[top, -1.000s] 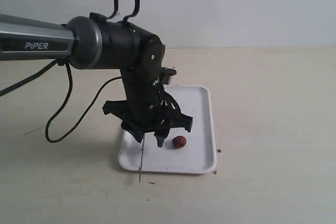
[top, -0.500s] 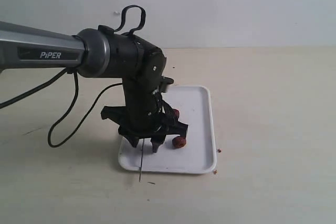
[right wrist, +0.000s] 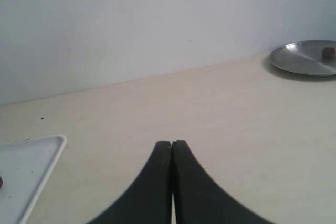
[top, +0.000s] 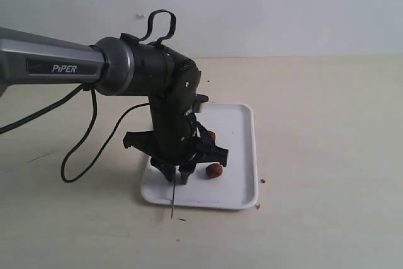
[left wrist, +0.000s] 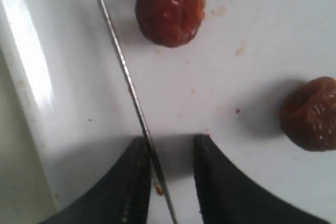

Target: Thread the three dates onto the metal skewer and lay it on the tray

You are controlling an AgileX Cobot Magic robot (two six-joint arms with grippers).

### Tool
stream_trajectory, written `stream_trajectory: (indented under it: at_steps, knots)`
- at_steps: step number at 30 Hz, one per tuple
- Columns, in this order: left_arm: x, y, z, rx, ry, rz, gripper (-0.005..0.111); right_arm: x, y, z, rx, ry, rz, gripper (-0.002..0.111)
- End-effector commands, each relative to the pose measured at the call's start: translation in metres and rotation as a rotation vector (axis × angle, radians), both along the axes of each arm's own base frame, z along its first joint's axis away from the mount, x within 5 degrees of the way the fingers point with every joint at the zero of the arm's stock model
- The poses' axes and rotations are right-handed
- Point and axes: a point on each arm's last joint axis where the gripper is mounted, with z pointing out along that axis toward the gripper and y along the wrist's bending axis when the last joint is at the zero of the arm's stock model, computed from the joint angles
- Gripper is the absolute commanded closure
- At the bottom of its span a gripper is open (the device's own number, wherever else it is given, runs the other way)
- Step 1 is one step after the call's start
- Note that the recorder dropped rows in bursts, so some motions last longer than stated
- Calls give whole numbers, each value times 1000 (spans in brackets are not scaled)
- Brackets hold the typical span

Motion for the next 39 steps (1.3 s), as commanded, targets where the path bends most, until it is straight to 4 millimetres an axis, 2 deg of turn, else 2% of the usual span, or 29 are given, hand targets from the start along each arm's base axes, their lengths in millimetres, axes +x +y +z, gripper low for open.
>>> stream_trajectory:
  at_steps: [1, 6, 11, 14, 18, 23, 29, 33, 36, 39]
  knots:
    - [2, 2, -6, 23, -3, 1, 93, 0, 0, 0, 1, -14, -7, 108]
    - [2, 2, -6, 26, -3, 0, 107, 0, 0, 0, 1, -14, -7, 108]
    - [1, 3, -6, 34, 0, -5, 107, 0, 0, 0, 1, -14, -7, 108]
    - [0, 5, 3, 41, -1, -6, 107, 0, 0, 0, 1, -14, -7, 108]
    - [1, 9, 30, 38, -61, 9, 107, 0, 0, 0, 2, -11, -7, 108]
    - [-2, 20, 76, 55, -154, -26, 107, 0, 0, -1, 3, -6, -7, 108]
    - [-14, 41, 125, 174, -195, -212, 107, 0, 0, -1, 3, -6, -7, 108]
    - [-21, 48, 146, 182, -229, -358, 107, 0, 0, -1, -10, -4, -5, 108]
    - [-30, 55, 152, 193, -233, -469, 107, -1, -3, 0, -233, 43, 2, 108]
    - [-39, 66, 146, 227, -200, -609, 107, -1, -6, 1, -515, 110, 11, 108]
